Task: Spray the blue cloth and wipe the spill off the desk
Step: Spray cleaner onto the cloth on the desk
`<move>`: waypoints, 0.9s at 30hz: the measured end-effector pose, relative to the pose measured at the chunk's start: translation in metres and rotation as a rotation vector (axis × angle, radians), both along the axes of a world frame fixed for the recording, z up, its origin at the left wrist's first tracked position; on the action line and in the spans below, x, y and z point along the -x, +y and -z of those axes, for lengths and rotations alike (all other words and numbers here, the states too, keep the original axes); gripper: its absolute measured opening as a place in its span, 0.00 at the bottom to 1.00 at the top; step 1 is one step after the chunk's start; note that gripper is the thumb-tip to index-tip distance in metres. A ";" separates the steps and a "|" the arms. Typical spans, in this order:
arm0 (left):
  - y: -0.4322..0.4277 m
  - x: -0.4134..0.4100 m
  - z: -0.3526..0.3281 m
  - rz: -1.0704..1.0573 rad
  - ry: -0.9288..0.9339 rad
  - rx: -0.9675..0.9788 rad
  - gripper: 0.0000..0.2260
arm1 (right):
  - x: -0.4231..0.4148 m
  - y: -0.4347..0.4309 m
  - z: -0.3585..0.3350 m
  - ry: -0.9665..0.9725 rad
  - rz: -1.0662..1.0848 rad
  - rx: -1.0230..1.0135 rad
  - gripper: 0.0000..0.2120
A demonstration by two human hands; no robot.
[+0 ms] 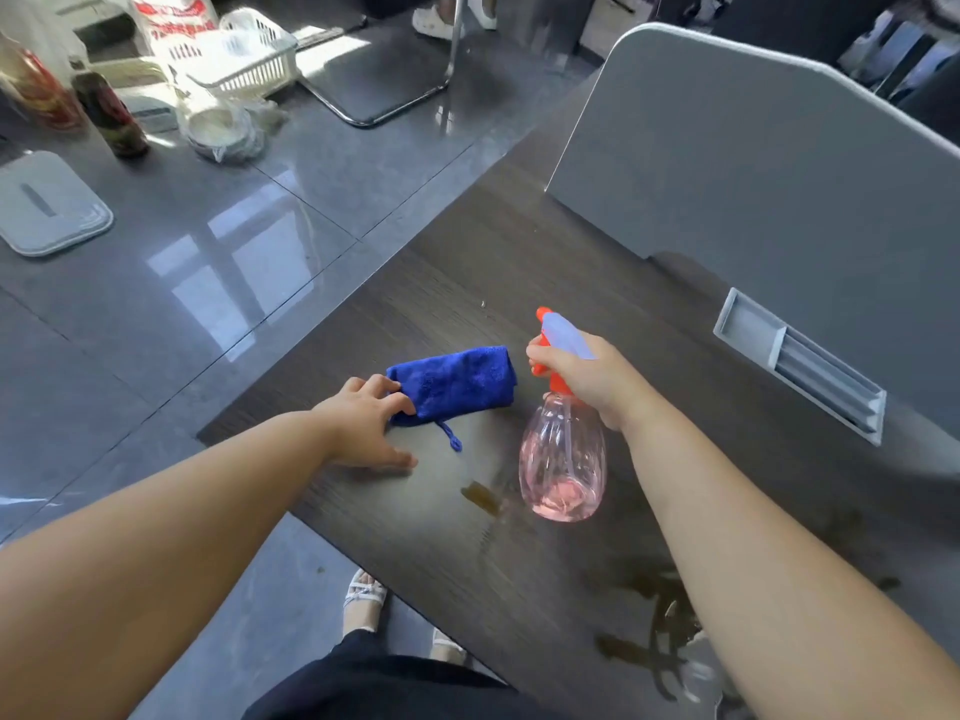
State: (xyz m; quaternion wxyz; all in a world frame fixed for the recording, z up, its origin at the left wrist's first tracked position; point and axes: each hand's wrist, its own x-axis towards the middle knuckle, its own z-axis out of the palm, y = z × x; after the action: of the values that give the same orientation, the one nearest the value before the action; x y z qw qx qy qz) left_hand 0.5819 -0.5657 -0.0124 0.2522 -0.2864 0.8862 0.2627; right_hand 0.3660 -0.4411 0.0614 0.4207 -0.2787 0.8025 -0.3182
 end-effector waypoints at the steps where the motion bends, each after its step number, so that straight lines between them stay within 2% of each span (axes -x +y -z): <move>1: 0.000 0.001 -0.001 -0.006 0.002 0.001 0.31 | 0.005 -0.001 -0.004 0.038 0.003 0.067 0.06; 4: 0.000 0.005 -0.004 -0.018 -0.003 -0.006 0.31 | 0.019 -0.008 -0.009 0.173 0.042 0.229 0.11; 8: -0.001 0.007 -0.004 -0.030 -0.020 -0.018 0.31 | 0.029 -0.033 -0.009 0.455 -0.016 0.297 0.26; 10: -0.001 0.006 -0.004 -0.028 -0.024 -0.024 0.31 | 0.028 -0.045 -0.008 0.461 0.057 0.370 0.27; 13: 0.000 0.006 -0.003 -0.026 -0.025 -0.027 0.31 | 0.031 -0.057 0.003 0.412 0.177 0.442 0.24; 18: 0.001 0.006 0.000 -0.057 -0.017 -0.034 0.31 | 0.034 -0.058 0.032 0.329 0.265 0.508 0.21; 22: 0.000 0.006 0.002 -0.064 -0.012 -0.036 0.31 | 0.036 -0.054 0.046 0.431 0.163 0.398 0.32; 24: 0.000 0.006 0.003 -0.058 -0.012 -0.028 0.31 | 0.036 -0.047 0.059 0.534 0.201 0.284 0.35; 27: 0.000 0.006 0.002 -0.054 -0.015 -0.026 0.31 | 0.031 -0.040 0.070 0.496 0.277 0.171 0.36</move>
State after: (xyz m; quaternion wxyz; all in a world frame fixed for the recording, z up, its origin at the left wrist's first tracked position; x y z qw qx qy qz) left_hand 0.5762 -0.5658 -0.0148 0.2550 -0.3090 0.8728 0.2788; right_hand 0.3351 -0.4808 -0.0082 0.1390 -0.2701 0.8816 -0.3613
